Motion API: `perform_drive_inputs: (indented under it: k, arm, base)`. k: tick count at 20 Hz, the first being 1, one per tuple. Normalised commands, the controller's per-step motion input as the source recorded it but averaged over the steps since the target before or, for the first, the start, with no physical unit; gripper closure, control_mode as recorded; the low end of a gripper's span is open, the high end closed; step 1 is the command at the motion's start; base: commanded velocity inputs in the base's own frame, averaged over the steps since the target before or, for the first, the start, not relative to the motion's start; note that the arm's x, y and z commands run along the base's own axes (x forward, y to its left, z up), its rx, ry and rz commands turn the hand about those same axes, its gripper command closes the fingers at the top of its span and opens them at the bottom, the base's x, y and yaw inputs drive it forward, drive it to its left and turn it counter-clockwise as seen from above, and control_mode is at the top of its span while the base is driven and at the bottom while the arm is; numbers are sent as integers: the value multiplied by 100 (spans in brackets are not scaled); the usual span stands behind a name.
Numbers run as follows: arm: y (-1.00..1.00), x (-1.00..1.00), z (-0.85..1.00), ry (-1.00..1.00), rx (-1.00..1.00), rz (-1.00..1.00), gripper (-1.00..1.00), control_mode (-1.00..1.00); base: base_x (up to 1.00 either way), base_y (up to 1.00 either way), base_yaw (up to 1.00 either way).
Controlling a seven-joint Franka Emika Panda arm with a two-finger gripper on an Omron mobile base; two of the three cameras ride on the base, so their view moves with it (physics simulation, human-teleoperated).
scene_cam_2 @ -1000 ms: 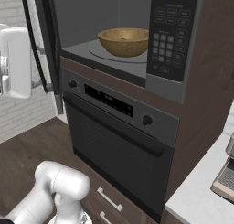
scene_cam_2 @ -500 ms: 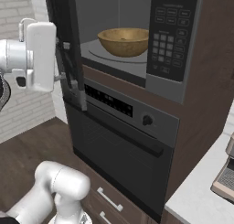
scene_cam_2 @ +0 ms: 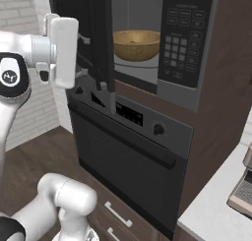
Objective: Pick the avocado from the sink and place it in the bowl. Then pick the bowl and place it in the microwave. Then close the microwave door and press the start button.
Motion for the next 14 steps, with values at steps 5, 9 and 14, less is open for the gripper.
perform_drive_inputs:
  k: [5,9,14]
  arm:
    - [-33,65,-1,0,3,0,-100,-100]
    - [-32,56,-7,0,2,0,-100,-100]
    - [-26,60,-11,0,1,0,-100,-100]
  base:
    - [0,0,0]
    - [0,0,0]
    - [0,0,0]
